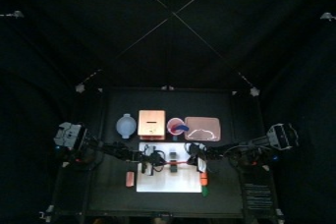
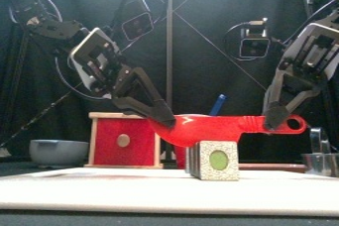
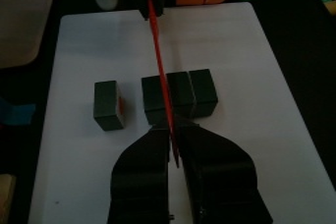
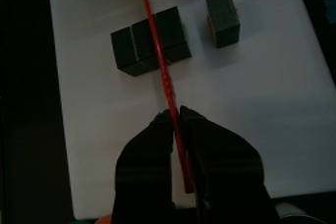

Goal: Place sushi on board then cut the sushi with the knife then place the pieces on the plate
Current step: Cut the sushi into 4 pieces

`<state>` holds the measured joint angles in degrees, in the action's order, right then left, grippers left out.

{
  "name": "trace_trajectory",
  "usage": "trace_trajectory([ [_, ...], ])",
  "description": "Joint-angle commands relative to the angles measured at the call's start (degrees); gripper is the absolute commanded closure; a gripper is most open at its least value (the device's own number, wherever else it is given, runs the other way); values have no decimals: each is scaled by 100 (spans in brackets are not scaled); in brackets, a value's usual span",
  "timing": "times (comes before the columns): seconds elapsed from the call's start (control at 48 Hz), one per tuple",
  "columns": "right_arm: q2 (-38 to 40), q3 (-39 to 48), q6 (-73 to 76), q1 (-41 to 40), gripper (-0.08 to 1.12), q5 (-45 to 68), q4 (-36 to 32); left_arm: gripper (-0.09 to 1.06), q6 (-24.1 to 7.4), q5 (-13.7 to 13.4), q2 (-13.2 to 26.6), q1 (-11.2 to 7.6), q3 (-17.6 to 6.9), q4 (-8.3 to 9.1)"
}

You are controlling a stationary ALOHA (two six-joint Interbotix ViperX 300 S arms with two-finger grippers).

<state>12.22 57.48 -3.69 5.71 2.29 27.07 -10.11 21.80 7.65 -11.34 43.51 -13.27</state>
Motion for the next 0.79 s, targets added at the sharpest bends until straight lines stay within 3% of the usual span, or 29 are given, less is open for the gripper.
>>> trace_trajectory([
  [0.021, 35, -62, 35, -26, 65, 35, 44, 53, -9, 18, -53, -105, -70, 0],
  [0.792, -703, -264, 35, 70, 65, 18, 44, 53, -18, -18, 396, -114, -105, -246],
])
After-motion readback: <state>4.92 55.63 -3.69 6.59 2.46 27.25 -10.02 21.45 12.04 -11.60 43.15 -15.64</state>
